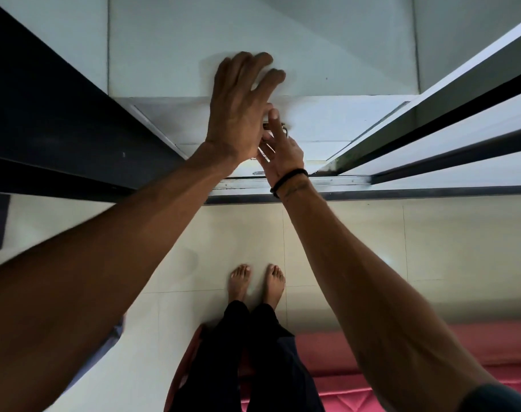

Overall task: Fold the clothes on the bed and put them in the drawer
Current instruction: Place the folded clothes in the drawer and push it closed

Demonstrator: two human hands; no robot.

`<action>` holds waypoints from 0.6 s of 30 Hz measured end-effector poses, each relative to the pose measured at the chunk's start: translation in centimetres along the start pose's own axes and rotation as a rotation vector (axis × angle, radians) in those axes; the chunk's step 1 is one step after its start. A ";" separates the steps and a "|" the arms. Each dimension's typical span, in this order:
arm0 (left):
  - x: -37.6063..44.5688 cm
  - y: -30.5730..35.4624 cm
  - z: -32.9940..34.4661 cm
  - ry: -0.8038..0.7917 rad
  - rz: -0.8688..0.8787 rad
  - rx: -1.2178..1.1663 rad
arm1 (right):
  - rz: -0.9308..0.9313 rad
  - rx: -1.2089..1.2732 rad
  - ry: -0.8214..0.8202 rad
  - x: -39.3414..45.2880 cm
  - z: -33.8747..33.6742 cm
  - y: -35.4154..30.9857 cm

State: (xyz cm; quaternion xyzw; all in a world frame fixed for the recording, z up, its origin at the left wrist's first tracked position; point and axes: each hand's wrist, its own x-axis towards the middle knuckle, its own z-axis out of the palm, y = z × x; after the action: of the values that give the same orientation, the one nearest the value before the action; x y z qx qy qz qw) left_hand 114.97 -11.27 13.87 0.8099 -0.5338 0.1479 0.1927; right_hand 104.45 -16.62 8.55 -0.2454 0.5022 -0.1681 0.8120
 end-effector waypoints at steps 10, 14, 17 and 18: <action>-8.1 2.4 1.5 -0.159 0.148 -0.148 | 0.125 -0.131 0.125 9.2 -7.6 7.7; -14.0 0.6 7.1 -0.566 -0.003 -0.146 | 0.138 -0.115 0.164 13.8 -7.5 9.5; -14.0 -0.2 9.4 -0.720 -0.040 -0.033 | 0.155 -0.042 0.188 16.0 -7.4 9.8; -13.6 -0.4 9.8 -0.754 -0.055 -0.010 | 0.158 -0.010 0.194 16.2 -7.3 10.0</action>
State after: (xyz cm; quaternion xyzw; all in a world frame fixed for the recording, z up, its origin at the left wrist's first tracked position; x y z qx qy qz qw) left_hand 110.41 -4.76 -0.91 0.8204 -0.5462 -0.1686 -0.0096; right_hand 105.30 -18.50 -11.71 -0.1917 0.5971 -0.1242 0.7689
